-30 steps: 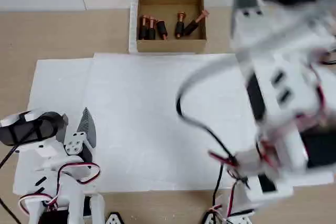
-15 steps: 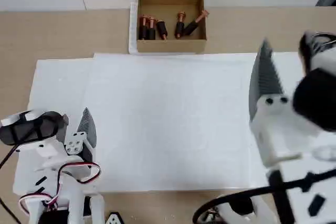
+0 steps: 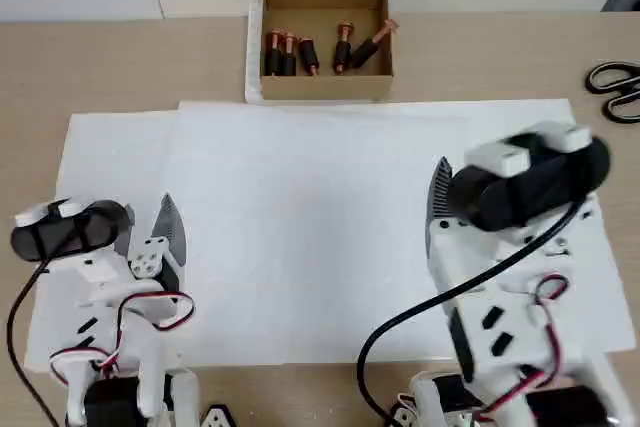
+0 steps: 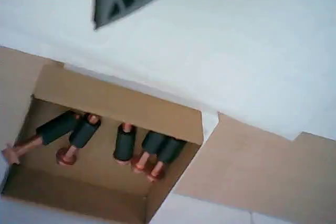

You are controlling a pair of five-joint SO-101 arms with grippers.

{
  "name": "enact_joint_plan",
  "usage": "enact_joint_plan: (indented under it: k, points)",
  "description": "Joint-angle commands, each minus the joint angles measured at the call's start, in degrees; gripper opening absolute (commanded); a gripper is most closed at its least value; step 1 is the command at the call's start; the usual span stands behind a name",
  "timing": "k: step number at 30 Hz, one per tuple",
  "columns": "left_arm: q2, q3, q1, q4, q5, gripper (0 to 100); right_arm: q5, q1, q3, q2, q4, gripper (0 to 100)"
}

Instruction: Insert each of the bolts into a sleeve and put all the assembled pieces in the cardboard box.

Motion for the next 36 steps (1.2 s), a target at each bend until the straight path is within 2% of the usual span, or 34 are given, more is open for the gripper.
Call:
enact_joint_plan:
  k: [1,6,11,32,36]
  points:
    - [-0.7,1.3,0.4,-4.2,-0.5,17,0.5,0.4,15.9,-9.2,-10.9,18.8]
    - [-0.7,4.3,0.4,-6.6,-0.5,17,0.6,0.4,34.9,-20.4,-23.7,18.7]
    - [-0.7,5.3,0.4,-6.9,-0.5,17,0.6,0.5,46.9,-28.4,-29.4,18.7]
    - [-0.7,17.7,0.4,-6.8,-0.5,17,0.5,0.5,69.6,-30.7,-30.5,18.7]
    - [-0.7,19.6,0.4,-6.8,-0.5,17,0.5,0.5,69.7,-30.7,-30.5,18.7]
